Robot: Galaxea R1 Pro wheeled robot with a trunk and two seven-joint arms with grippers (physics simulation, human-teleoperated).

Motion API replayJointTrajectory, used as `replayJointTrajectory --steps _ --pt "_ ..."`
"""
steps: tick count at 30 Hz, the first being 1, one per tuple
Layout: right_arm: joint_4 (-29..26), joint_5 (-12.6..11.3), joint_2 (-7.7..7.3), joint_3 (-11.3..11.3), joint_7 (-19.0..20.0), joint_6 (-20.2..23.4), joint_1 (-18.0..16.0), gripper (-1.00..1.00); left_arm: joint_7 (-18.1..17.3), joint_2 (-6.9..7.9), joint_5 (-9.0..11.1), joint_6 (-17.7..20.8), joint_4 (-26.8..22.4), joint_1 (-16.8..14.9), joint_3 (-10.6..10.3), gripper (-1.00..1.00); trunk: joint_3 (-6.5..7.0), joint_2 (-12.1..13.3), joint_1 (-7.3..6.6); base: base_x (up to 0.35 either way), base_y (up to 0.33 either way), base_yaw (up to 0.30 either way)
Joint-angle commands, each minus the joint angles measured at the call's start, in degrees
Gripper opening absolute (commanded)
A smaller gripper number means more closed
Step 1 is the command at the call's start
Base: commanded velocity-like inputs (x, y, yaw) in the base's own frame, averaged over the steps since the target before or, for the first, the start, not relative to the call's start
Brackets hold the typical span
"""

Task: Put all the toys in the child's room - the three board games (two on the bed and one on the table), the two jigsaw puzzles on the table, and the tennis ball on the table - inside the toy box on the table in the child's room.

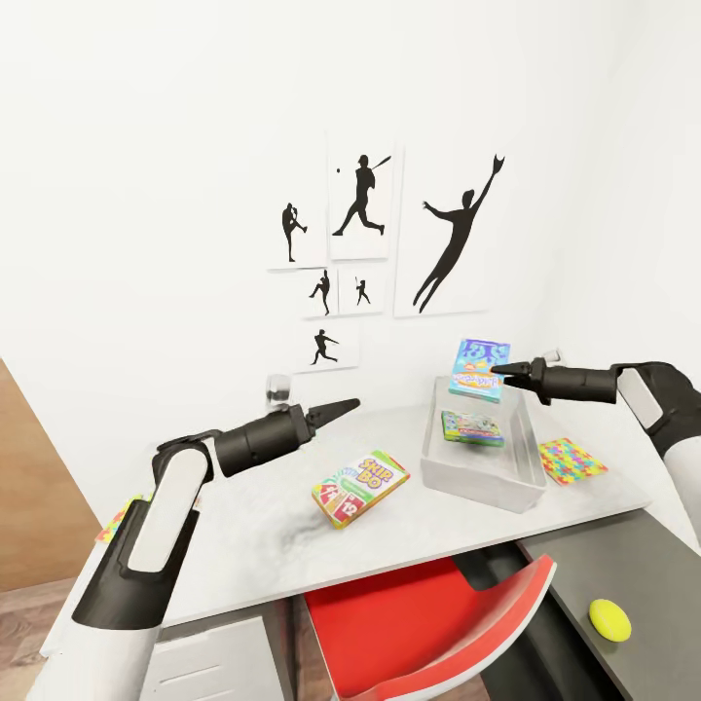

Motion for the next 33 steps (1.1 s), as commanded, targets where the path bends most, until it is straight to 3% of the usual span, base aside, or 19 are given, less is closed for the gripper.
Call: replayJointTrajectory --steps 1,10,16,27,33 --pt "0.65 -0.08 0.03 0.64 -0.02 0.0 -0.57 -1.0 1.32 -0.01 0.86 0.59 0.02 -0.29 0.6 1.0 -0.11 -0.1 0.03 0.0 0.0 0.0" --pt "2.59 0.68 0.27 2.4 -2.95 0.09 -2.08 -1.0 9.86 0.13 7.06 1.77 0.08 -0.76 4.04 1.0 -0.11 -0.1 0.03 0.0 0.0 0.0" --pt "2.89 0.98 -0.14 2.68 -4.74 0.31 -2.35 -1.0 13.49 0.04 8.81 1.98 0.07 -0.31 4.68 1.0 -0.23 -0.1 0.03 0.0 0.0 0.0" --pt "3.13 1.15 -0.59 2.76 -5.5 0.31 -2.66 -1.0 14.76 -0.03 11.21 2.14 0.0 1.46 5.11 1.0 -1.03 -0.1 0.03 0.0 0.0 0.0" --pt "3.09 1.21 -1.17 2.7 -5.6 0.31 -2.88 -1.0 16.24 0.37 13.51 2.49 0.27 -0.51 5.31 1.0 -1.57 -0.1 0.03 0.0 0.0 0.0"
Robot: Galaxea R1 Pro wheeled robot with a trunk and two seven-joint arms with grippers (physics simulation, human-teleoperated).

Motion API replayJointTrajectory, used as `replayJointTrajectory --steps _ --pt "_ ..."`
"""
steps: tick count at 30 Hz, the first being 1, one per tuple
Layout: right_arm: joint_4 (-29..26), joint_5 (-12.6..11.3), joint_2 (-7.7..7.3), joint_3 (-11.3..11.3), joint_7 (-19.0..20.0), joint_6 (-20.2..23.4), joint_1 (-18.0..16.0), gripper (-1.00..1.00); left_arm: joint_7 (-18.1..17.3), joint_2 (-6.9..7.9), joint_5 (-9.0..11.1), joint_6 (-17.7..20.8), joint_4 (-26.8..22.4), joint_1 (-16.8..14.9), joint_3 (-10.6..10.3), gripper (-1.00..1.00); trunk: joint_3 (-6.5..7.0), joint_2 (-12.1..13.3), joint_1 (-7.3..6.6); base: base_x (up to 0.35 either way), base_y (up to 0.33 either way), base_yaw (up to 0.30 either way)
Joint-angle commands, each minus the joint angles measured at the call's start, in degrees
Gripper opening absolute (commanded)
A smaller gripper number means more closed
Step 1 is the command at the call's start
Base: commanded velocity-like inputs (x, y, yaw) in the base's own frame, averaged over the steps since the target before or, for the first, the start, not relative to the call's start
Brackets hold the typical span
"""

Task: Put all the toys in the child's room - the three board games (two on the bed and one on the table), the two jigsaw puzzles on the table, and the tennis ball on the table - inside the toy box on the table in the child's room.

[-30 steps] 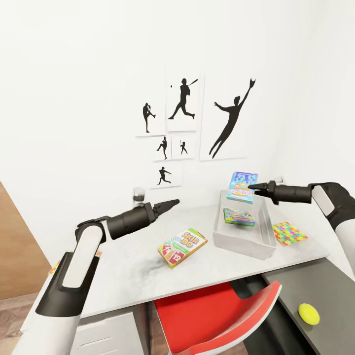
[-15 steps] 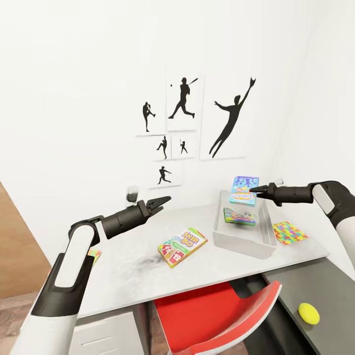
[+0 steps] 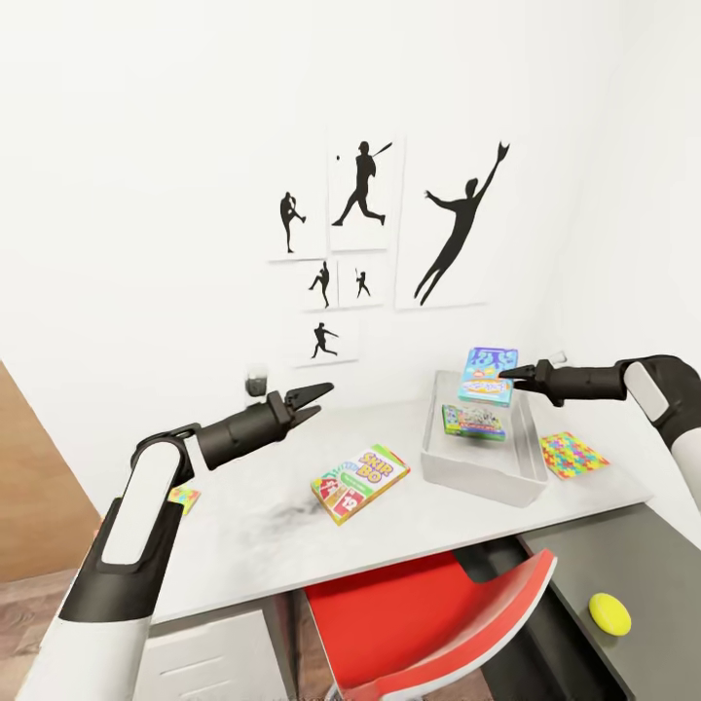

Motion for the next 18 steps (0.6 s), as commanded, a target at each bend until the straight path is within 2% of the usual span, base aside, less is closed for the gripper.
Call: replayJointTrajectory --steps 1,3,4,6,7,10,11,14,15,18 --pt "0.0 0.08 -0.06 0.27 0.38 0.08 -0.07 -1.0 -0.53 0.02 -0.56 0.11 0.01 -0.09 0.0 1.0 -0.21 -0.11 0.02 0.0 0.0 0.0" --pt "-0.03 0.09 -0.27 0.28 0.37 0.08 -0.41 -1.0 0.77 0.18 0.67 0.25 0.13 -1.74 0.03 1.0 -0.39 -0.11 0.02 0.0 0.0 0.0" --pt "-0.03 0.09 -0.27 0.28 0.37 0.08 -0.41 -1.0 0.77 0.18 0.67 0.25 0.13 -1.74 0.03 1.0 -0.48 -0.11 0.02 0.0 0.0 0.0" --pt "-0.05 0.1 -0.53 0.29 0.37 0.08 -0.82 -1.0 2.5 0.26 2.34 0.34 0.2 -3.11 0.05 1.0 -0.67 -0.11 0.02 0.0 0.0 0.0" --pt "-0.05 0.1 -0.53 0.29 0.37 0.08 -0.82 -1.0 2.5 0.26 2.34 0.34 0.2 -3.11 0.05 1.0 -0.76 -0.11 0.02 0.0 0.0 0.0" --pt "-0.03 0.09 -0.8 0.29 0.36 0.08 -1.32 -1.0 5.9 0.28 5.42 0.42 0.29 -4.82 0.07 1.0 -1.04 -0.11 0.02 0.0 0.0 0.0" --pt "-0.03 0.09 -0.8 0.29 0.36 0.08 -1.32 -1.0 5.9 0.28 5.42 0.42 0.29 -4.82 0.07 1.0 -1.13 -0.11 0.02 0.0 0.0 0.0" --pt "0.05 0.1 -0.82 0.34 0.31 0.08 -1.58 -1.0 10.12 0.33 9.06 0.45 0.35 -7.0 0.05 1.0 -1.41 -0.11 0.02 0.0 0.0 0.0" --pt "0.05 0.1 -0.82 0.34 0.31 0.08 -1.58 -1.0 10.12 0.33 9.06 0.45 0.35 -7.0 0.05 1.0 -1.5 -0.11 0.02 0.0 0.0 0.0" --pt "0.2 0.1 -0.83 0.36 0.22 0.08 -1.72 -1.0 14.7 0.28 13.1 0.47 0.4 -8.82 -0.06 1.0 -1.78 -0.11 0.02 0.0 0.0 0.0"
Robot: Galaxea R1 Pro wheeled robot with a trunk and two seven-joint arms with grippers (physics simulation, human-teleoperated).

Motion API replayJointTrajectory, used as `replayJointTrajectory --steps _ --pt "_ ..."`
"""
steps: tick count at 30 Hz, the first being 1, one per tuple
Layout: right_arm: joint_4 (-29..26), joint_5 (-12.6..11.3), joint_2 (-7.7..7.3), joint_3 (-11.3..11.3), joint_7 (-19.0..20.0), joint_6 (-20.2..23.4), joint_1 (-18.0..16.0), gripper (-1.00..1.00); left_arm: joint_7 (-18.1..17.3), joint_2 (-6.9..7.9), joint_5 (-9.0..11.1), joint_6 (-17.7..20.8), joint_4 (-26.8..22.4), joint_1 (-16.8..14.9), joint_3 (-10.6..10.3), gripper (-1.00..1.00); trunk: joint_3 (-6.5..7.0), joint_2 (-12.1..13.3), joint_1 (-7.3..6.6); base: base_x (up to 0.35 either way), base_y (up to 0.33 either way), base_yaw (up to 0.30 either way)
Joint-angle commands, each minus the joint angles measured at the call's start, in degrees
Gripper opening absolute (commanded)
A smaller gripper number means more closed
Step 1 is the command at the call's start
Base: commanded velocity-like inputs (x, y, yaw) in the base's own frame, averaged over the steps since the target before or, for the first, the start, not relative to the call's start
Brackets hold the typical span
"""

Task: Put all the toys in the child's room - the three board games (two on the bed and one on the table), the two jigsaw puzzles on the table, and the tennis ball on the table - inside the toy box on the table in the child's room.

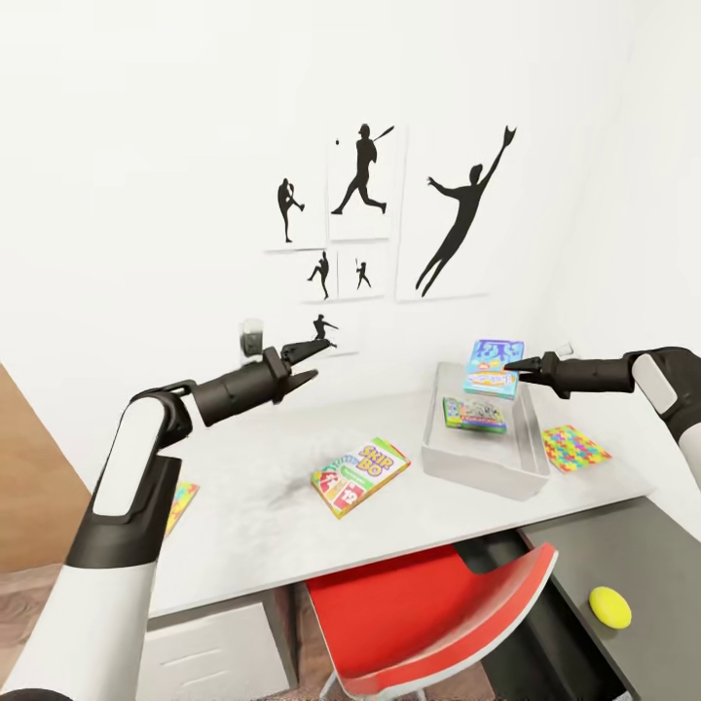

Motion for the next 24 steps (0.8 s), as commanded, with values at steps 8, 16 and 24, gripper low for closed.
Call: replayJointTrajectory --steps 8,16,24 --pt "0.07 0.51 0.08 0.37 0.4 0.06 -0.86 -1.0 12.31 -0.39 9.64 0.09 -0.07 -4.03 -0.35 1.0 -0.86 -0.11 0.02 0.0 0.0 0.0" --pt "0.09 0.72 0.22 0.42 0.42 0.06 -1.23 -1.0 15.11 -0.46 12.63 0.09 -0.26 -4.96 -0.47 1.0 -1.61 -0.11 0.02 0.0 0.0 0.0" --pt "0.23 2.02 0.44 0.45 0.46 0.06 -1.52 -1.0 18.29 -0.06 16.43 0.11 -0.52 -6.28 -1.48 1.0 -2.36 -0.11 0.02 0.0 0.0 0.0"
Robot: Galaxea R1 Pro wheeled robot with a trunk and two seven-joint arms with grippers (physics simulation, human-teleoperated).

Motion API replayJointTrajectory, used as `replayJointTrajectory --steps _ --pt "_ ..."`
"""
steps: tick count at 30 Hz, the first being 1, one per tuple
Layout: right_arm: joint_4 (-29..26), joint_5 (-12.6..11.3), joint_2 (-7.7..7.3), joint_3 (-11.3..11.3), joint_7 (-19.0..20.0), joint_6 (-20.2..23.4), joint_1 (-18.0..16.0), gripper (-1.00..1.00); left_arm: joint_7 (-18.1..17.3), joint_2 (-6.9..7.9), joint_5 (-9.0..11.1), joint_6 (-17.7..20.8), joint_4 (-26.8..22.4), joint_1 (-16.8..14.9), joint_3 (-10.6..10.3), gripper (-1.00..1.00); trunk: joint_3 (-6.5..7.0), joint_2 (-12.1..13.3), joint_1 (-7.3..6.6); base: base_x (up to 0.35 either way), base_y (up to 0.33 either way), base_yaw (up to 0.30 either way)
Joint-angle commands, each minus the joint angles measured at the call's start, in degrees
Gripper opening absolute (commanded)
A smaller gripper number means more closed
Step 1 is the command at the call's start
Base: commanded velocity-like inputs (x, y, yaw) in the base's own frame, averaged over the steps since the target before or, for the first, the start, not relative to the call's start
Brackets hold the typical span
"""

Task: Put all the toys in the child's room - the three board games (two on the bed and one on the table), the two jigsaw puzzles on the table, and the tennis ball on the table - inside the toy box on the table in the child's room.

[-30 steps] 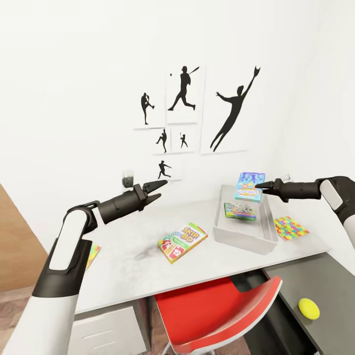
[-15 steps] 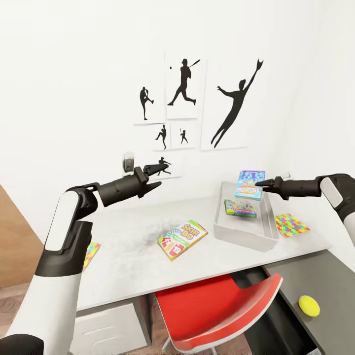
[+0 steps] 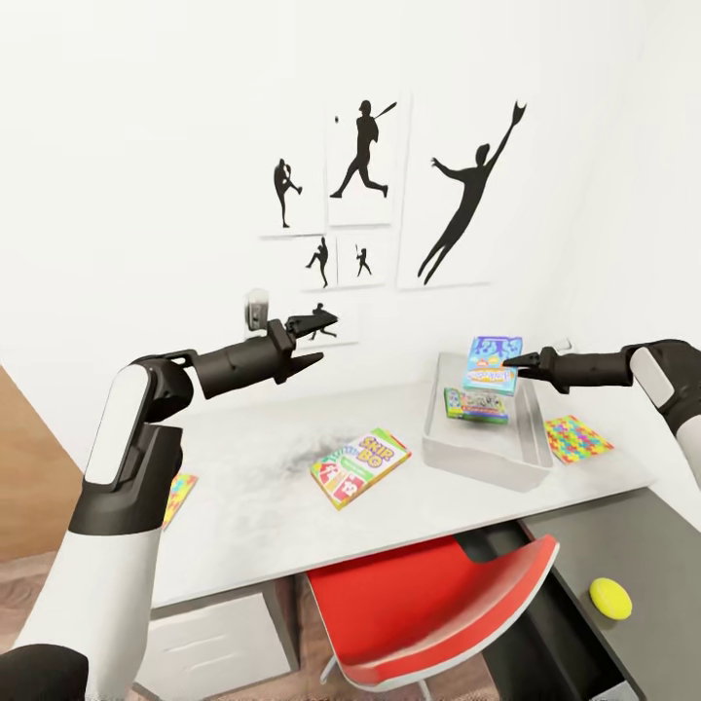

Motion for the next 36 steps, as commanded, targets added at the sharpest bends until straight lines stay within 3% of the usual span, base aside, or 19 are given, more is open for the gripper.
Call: replayJointTrajectory --steps 1,14,36 --pt "0.03 0.29 -0.05 0.29 0.32 0.1 -0.1 -1.0 0.87 0.09 0.96 -0.02 -0.07 -0.17 -0.26 1.0 -0.2 -0.1 0.02 0.0 0.0 0.0" --pt "0.11 1.6 0.04 0.43 0.43 0.1 -0.17 -1.0 1.93 -0.13 2.18 -0.03 -0.21 -0.86 -1.09 1.0 -1.42 -0.1 0.02 0.0 0.0 0.0" --pt "0.11 1.73 -0.04 2.11 0.47 0.1 -0.04 -1.0 2.03 -0.38 2.24 -0.03 -0.17 -1.24 -1.2 1.0 -3.48 -0.1 0.02 0.0 0.0 0.0"
